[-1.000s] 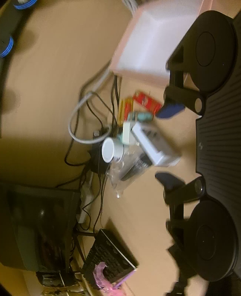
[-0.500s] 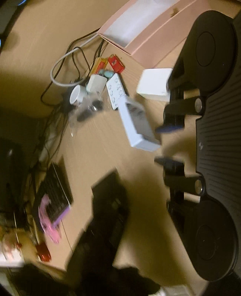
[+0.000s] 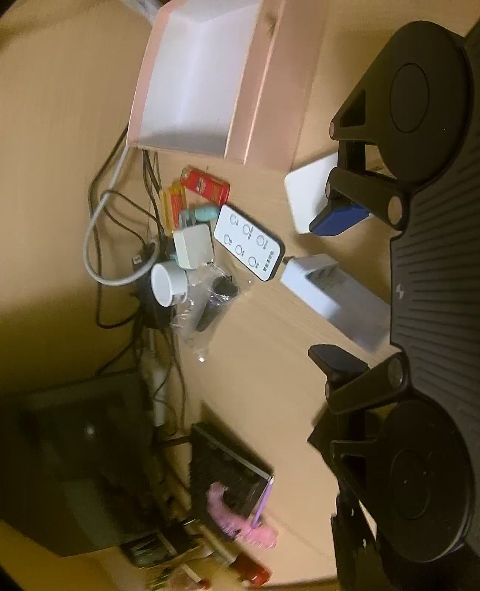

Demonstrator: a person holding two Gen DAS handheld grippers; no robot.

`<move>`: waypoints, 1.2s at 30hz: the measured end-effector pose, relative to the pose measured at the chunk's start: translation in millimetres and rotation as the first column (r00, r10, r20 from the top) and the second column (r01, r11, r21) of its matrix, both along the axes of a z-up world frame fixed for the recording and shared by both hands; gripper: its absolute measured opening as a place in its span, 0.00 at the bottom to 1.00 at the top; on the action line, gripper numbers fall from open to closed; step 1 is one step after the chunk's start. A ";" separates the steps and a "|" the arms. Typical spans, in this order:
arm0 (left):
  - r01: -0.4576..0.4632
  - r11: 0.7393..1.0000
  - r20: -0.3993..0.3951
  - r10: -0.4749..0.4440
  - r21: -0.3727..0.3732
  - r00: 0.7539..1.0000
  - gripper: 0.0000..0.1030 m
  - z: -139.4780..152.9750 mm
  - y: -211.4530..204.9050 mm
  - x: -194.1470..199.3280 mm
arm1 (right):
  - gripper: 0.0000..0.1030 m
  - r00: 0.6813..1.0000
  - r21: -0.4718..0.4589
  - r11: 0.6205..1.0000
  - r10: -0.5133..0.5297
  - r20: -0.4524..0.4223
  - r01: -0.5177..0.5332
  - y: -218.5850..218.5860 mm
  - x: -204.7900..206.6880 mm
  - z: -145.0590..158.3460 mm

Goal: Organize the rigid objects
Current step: 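Carry both objects over the pink box and open both tools to drop them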

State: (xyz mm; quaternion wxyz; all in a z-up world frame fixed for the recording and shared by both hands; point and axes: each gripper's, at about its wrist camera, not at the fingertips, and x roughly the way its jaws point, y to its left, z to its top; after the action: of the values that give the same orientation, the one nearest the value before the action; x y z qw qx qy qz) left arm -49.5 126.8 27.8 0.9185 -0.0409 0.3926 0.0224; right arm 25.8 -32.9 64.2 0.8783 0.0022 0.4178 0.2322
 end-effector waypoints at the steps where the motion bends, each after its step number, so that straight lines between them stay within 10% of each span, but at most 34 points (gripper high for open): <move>1: 0.001 1.000 0.000 -0.001 0.003 1.000 0.52 0.0 -0.3 0.3 | 0.54 1.000 -0.026 0.999 0.018 0.007 -0.017 6.7 2.7 -3.5; 4: 0.001 1.000 0.004 -0.001 -0.004 1.000 0.52 0.0 0.7 0.7 | 0.13 0.995 -0.093 0.991 0.098 -0.018 -0.099 21.7 6.8 -10.1; 13: 0.143 0.989 0.022 -0.142 -0.023 0.990 0.52 4.9 -16.4 -1.2 | 0.12 0.978 -0.131 0.970 0.202 -0.041 -0.206 -10.3 -41.2 13.8; 22: 0.435 0.900 0.077 -0.434 0.005 0.898 0.52 29.4 -78.4 -4.1 | 0.12 0.998 -0.166 0.984 0.061 -0.013 -0.062 -76.2 -66.0 38.4; 32: 0.509 0.859 0.270 -0.478 -0.054 0.836 0.52 105.0 -127.1 105.4 | 0.12 0.980 -0.155 0.980 -0.094 0.174 0.121 -128.2 -29.7 104.5; 36: 0.457 0.886 0.294 -0.416 -0.083 0.861 0.52 112.1 -142.9 161.3 | 0.12 0.953 -0.150 0.966 -0.167 0.251 0.209 -135.9 21.9 129.4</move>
State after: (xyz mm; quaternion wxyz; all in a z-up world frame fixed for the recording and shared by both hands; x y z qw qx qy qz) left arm 111.8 -16.1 140.0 0.9382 -0.0222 0.2646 -0.2220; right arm 47.8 -168.8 193.6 0.9368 -0.0628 0.3269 0.1081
